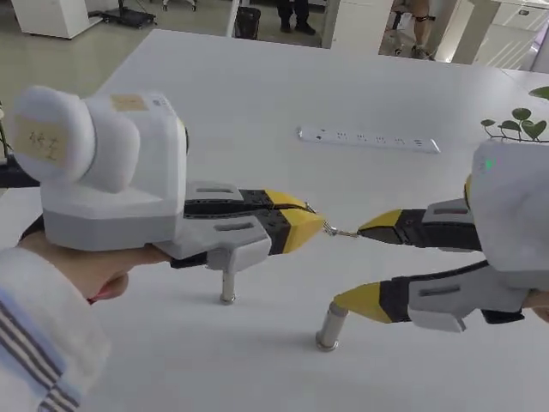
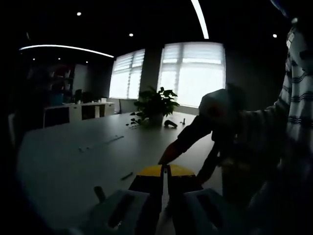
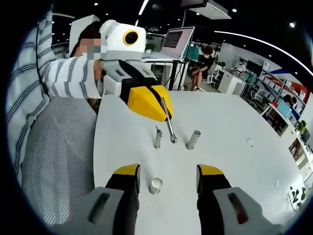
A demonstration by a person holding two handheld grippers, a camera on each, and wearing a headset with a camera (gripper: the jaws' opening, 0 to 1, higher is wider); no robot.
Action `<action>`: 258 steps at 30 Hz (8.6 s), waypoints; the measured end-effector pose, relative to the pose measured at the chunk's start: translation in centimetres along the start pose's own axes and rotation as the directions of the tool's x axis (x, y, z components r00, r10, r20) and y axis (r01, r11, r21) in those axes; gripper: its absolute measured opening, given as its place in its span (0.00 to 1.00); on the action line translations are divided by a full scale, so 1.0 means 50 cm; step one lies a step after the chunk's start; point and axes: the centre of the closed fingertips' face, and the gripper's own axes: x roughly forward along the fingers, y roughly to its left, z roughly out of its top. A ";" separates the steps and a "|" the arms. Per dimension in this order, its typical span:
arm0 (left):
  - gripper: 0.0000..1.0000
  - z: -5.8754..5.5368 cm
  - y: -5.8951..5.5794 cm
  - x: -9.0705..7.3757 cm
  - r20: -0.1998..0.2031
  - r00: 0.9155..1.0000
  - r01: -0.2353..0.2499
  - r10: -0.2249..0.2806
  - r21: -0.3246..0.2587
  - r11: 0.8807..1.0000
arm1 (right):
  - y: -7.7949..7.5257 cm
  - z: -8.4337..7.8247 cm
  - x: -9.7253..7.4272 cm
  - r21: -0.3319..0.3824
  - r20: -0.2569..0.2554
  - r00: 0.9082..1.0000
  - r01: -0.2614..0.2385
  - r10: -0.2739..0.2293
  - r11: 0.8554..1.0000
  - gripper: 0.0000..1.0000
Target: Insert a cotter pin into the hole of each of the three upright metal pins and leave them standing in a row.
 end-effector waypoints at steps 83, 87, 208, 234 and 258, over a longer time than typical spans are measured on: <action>0.00 -0.031 -0.080 -0.011 -0.046 0.971 0.240 -0.236 0.170 0.956 | 0.071 0.052 -0.054 0.016 0.065 0.961 -0.270 0.268 0.963 0.00; 0.00 -0.023 -0.081 -0.007 -0.038 0.972 0.233 -0.230 0.159 0.959 | 0.066 0.054 -0.059 0.012 0.060 0.963 -0.263 0.262 0.965 0.00; 0.09 -0.231 -0.032 0.111 -0.417 0.896 0.244 -0.153 0.173 0.954 | 0.019 -0.183 0.010 -0.068 -0.257 0.957 -0.154 0.132 0.986 0.00; 0.09 -0.231 -0.035 0.113 -0.416 0.896 0.244 -0.153 0.174 0.954 | 0.037 -0.141 0.058 -0.098 -0.232 0.958 -0.196 0.169 0.976 0.00; 0.09 -0.230 -0.033 0.107 -0.420 0.895 0.238 -0.149 0.168 0.957 | 0.052 -0.130 0.070 -0.109 -0.234 0.951 -0.231 0.201 0.967 0.00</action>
